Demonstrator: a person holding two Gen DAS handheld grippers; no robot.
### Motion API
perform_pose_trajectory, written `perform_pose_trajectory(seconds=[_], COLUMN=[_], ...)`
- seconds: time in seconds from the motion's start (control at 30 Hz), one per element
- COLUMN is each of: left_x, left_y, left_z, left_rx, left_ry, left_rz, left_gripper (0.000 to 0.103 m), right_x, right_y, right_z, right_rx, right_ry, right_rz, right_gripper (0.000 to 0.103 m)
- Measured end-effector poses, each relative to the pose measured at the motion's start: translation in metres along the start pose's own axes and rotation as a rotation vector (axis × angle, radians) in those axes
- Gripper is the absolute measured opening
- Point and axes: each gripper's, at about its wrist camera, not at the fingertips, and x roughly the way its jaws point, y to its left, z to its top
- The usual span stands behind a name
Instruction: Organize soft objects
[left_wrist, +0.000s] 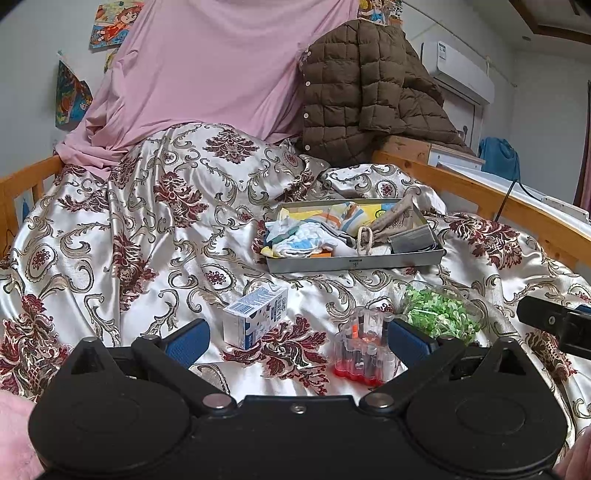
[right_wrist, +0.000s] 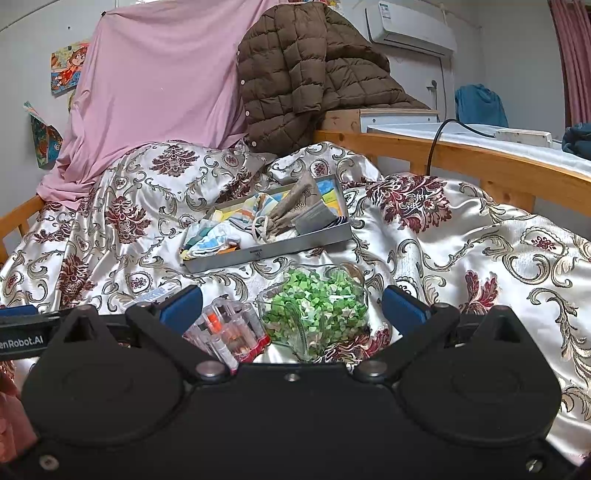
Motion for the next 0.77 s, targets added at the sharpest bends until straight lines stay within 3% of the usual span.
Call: perform_pose_trajectory(seconds=[0.77], left_x=[-0.001], left_y=[0.006], left_z=[0.002], left_rx=[-0.034], left_ry=[0.032], left_rz=[-0.028], left_gripper=[0.102], right_x=[-0.001], right_y=[0.000], right_z=[0.001], right_rx=[0.000], right_ry=[0.001], right_rz=[0.001], right_gripper=[0.103])
